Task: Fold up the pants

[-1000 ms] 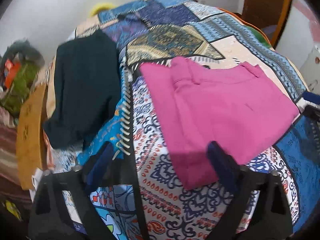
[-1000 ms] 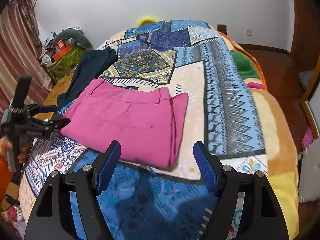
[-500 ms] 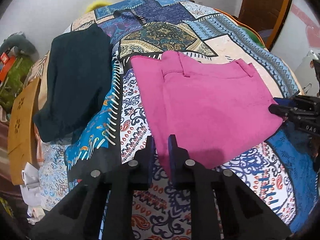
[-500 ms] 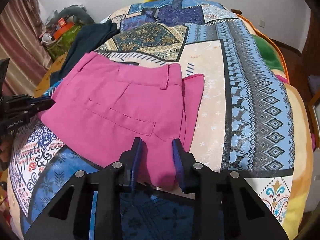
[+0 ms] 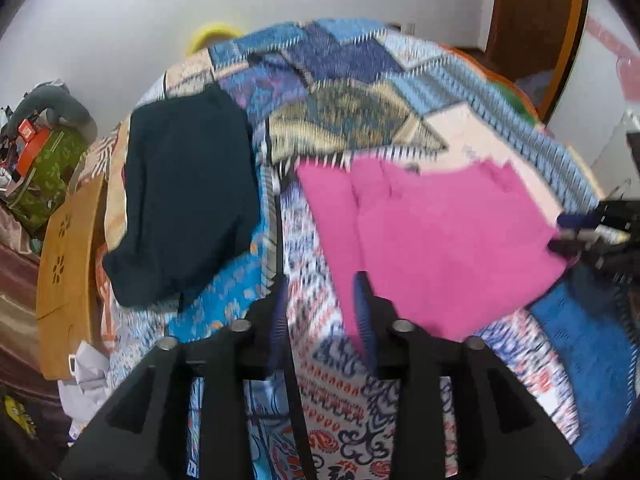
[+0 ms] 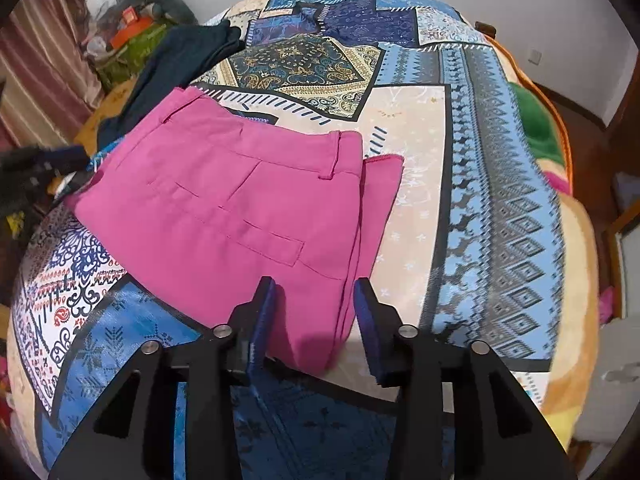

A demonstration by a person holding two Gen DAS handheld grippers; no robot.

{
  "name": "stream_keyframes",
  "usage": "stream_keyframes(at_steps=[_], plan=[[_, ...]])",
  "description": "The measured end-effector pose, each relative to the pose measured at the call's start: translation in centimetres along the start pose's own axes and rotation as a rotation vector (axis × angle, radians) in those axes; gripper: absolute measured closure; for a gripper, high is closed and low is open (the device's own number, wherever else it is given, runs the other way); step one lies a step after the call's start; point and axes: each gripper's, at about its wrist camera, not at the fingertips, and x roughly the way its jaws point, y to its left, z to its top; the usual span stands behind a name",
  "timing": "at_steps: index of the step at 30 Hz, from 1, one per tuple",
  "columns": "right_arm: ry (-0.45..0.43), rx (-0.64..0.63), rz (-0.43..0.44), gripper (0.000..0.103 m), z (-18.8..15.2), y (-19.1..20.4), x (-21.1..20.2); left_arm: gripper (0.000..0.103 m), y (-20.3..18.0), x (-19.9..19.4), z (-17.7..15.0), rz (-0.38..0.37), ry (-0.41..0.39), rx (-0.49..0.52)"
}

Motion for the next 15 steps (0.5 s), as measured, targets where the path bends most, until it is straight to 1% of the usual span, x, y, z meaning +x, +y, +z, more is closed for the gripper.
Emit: stream_keyframes(at_steps=[1,2,5,7,10,13,15], plan=[[0.000,-0.007,-0.001,0.060,0.3,0.1,-0.3,0.055,0.0,-0.5,0.5,-0.005,-0.019,-0.002],[-0.011,-0.015,0.004,0.055,0.6,0.2,-0.7,0.051,-0.1,-1.0,1.3,-0.013,-0.044,-0.004],[-0.088,-0.043,0.004,0.048,1.8,1.0,-2.5,0.050,-0.6,-1.4,3.1,-0.050,-0.075,-0.005],[-0.128,-0.052,0.018,0.045,2.7,1.5,-3.1,0.050,-1.0,-1.1,4.2,-0.080,-0.074,-0.009],[-0.176,-0.057,0.048,0.043,4.5,2.4,-2.9,0.050,-1.9,0.4,5.3,-0.144,-0.042,-0.003],[-0.163,-0.063,0.079,0.043,5.6,3.2,-1.2,0.050,-3.1,2.9,5.8,-0.175,0.014,0.012],[-0.123,-0.052,0.102,0.043,6.2,3.5,0.7,0.050,-3.7,4.9,5.7,-0.203,0.069,0.016]])
